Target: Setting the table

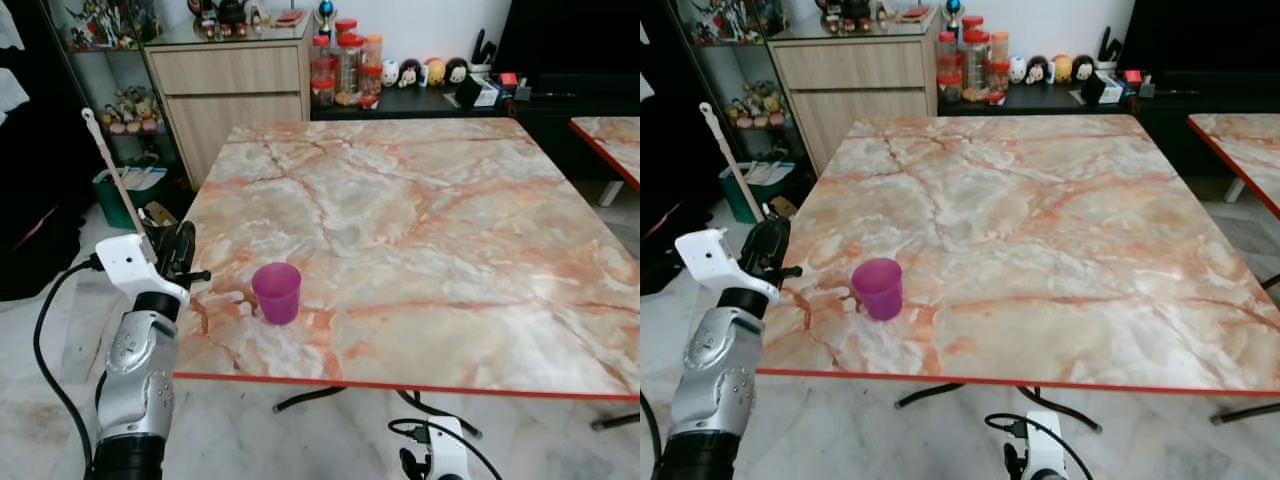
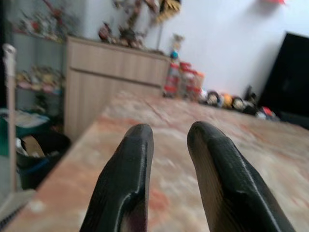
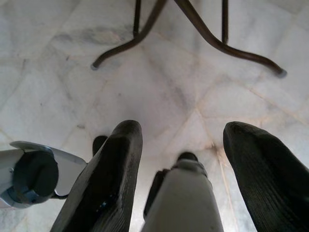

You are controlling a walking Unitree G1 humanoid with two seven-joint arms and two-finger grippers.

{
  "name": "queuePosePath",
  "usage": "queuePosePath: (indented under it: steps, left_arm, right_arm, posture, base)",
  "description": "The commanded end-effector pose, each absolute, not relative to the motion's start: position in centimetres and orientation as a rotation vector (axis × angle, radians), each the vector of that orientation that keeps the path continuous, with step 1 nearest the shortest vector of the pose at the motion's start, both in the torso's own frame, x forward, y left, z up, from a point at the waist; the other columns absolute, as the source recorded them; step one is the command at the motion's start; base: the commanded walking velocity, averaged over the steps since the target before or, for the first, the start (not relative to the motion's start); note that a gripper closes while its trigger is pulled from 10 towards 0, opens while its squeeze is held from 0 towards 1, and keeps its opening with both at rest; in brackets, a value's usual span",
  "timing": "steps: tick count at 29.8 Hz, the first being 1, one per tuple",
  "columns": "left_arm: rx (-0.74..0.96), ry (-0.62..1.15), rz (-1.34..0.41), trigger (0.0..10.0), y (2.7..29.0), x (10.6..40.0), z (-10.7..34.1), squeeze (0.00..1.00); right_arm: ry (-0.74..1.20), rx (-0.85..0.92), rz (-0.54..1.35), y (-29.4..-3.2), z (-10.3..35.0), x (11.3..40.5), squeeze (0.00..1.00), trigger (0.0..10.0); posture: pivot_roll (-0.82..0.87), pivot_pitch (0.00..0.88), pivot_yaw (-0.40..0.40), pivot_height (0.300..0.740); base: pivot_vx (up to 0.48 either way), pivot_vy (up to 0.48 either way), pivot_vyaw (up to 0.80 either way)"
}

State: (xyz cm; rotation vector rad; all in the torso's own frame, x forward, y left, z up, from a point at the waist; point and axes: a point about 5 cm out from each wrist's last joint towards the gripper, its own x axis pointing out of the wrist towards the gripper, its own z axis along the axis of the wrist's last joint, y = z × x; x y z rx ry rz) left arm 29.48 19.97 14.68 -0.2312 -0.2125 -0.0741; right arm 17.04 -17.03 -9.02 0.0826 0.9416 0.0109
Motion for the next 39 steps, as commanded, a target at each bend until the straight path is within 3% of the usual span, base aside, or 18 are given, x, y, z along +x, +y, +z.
queuePosePath:
  steps: [1,10,14,19,20,28,39]
  left_arm:
    - [-0.198,-0.199,-0.169,10.0,19.5,29.0,15.6,1.00]
    - [-0.068,-0.067,-0.412,10.0,18.1,27.1,15.7,1.00]
    - [-0.066,-0.051,-0.425,10.0,18.1,26.9,15.9,1.00]
    - [-0.014,0.046,-0.440,10.0,16.3,28.9,15.1,1.00]
    - [-0.007,0.052,-0.441,10.0,16.0,29.2,15.1,0.00]
    - [0.025,0.113,-0.434,10.0,14.8,31.7,15.0,0.00]
    - [0.142,0.185,-0.397,10.0,15.6,34.2,14.9,0.00]
  right_arm:
    - [0.944,0.095,-0.005,-17.1,-9.1,16.9,0.00,10.0]
    - [0.946,0.095,-0.005,-17.0,-9.1,16.9,0.00,10.0]
    - [0.946,0.096,-0.006,-17.0,-9.1,16.9,0.00,10.0]
    - [0.938,0.098,-0.001,-16.8,-9.0,17.2,0.00,10.0]
    - [0.937,0.098,-0.001,-16.8,-9.0,17.2,0.00,10.0]
    - [0.937,0.102,0.001,-16.6,-9.0,17.3,0.00,10.0]
    - [0.933,0.115,-0.002,-16.5,-8.9,17.3,0.00,10.0]
  posture:
    - [0.05,0.000,0.043,0.709]
    - [0.07,0.000,0.042,0.709]
    - [0.07,0.000,0.042,0.709]
    - [0.05,0.000,0.055,0.709]
    - [0.05,0.000,0.055,0.709]
    - [0.03,0.000,0.069,0.709]
    - [0.02,0.000,0.073,0.709]
  base:
    - [0.000,0.000,0.00]
    - [0.000,0.000,0.00]
    - [0.000,0.000,0.00]
    - [0.000,0.000,0.00]
    - [0.000,0.000,0.00]
    - [0.000,0.000,0.00]
    - [0.000,0.000,0.00]
